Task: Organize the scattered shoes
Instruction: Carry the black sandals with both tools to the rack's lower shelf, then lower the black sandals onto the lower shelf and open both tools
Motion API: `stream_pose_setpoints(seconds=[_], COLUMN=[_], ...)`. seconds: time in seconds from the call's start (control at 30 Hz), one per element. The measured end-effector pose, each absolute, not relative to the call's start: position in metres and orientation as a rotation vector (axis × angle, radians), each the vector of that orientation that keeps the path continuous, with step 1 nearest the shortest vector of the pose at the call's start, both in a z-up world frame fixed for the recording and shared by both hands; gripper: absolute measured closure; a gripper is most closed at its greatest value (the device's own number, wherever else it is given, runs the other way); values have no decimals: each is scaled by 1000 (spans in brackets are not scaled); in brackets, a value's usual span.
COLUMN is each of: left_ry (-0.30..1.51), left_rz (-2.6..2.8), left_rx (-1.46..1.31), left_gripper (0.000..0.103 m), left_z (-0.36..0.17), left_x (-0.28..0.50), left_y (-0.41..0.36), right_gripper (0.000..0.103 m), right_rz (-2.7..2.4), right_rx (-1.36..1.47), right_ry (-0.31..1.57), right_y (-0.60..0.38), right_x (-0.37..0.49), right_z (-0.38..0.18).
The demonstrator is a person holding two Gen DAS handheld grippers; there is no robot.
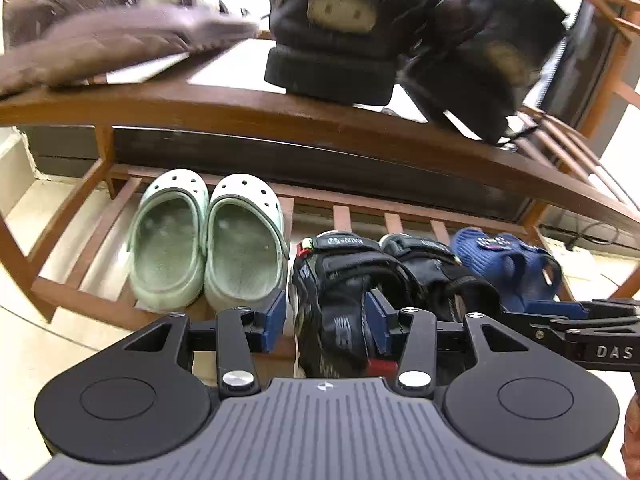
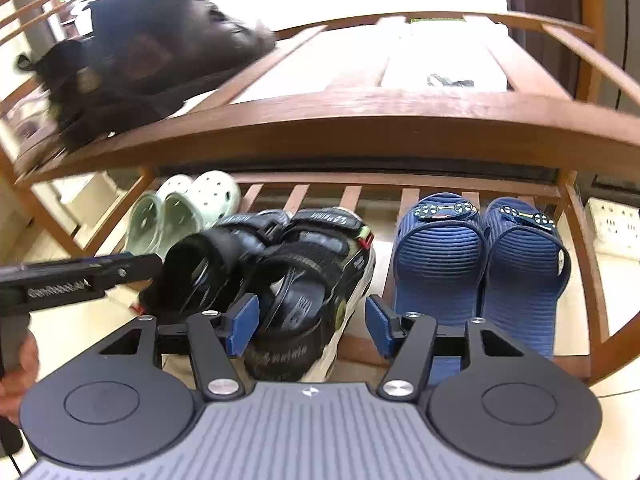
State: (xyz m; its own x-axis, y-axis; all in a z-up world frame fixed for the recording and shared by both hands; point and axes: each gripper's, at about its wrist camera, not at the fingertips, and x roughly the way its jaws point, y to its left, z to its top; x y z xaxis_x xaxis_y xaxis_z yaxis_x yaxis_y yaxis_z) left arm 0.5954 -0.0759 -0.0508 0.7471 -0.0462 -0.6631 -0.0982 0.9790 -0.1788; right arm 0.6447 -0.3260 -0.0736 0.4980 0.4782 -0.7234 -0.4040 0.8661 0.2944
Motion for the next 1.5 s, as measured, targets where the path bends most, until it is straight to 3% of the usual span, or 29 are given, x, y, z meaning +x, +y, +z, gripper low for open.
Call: stream_pose_setpoints(seconds=[0.4,0.47,0.6,0.7,0.73,1.03,1.5], left_ry=[830,848,883,895,896,892,816], left_rz=[2,5,8,8,8,-1,61], left_rx=[-170,-173,-175,-185,-182,-190,-211], left_gripper=[59,61,80,83,83,83,83], left_z=[-78,-86,-102,-109,-110,-115,-105], left_x=[565,566,572,576,577,585,610], left_y=[-97,-97,-95,-93,-93,-98,-94], right_gripper=[35,35,35,44,49,54,55], right_rz=[582,581,586,596,601,603,557], right_rx=[10,0,-2,15,24,70,100], right_ry=[1044,1052,1059,1071,1077,1077,1033], right_y=[-320,-317,-313,-312,-312,-307,-299], right_x=[612,613,618,621,622,633,659], right_z=[-97,-102,-116,-124,-126,-132,-132])
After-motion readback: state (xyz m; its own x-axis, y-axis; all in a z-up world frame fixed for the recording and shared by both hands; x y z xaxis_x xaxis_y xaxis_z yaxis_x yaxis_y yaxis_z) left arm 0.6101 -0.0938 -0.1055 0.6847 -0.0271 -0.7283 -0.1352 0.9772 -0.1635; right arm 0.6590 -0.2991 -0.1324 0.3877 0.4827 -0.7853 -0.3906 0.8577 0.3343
